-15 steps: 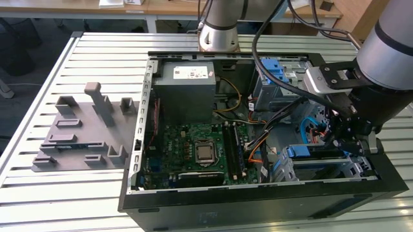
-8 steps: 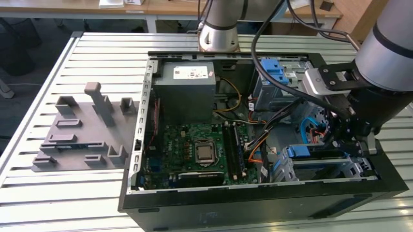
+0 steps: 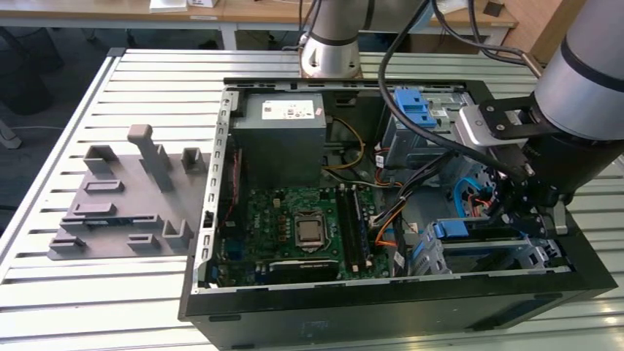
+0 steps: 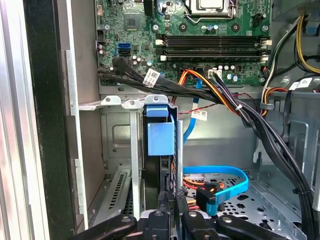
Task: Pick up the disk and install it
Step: 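Insert the first disk wire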
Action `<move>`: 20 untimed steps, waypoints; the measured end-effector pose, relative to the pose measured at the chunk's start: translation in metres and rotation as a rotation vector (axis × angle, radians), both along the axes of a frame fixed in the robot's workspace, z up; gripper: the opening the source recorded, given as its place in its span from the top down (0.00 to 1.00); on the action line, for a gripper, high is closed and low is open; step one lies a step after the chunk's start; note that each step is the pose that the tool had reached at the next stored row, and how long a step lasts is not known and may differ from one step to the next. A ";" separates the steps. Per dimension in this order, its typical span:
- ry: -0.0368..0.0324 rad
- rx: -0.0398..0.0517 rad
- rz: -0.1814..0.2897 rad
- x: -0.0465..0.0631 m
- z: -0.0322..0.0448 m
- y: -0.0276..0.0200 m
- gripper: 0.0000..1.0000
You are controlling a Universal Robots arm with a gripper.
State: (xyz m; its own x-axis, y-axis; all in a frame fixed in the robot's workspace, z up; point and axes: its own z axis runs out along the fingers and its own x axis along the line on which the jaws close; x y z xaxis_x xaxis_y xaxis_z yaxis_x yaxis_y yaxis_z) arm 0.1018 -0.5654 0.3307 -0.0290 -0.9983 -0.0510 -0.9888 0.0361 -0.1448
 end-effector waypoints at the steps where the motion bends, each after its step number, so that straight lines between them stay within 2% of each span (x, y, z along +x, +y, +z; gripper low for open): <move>1: 0.0000 0.0001 0.000 0.000 0.0000 0.0000 0.84; 10: 0.0000 -0.0001 -0.003 0.000 0.0024 -0.0004 0.84; 20: -0.0001 0.0005 -0.003 0.000 -0.0007 -0.0016 0.84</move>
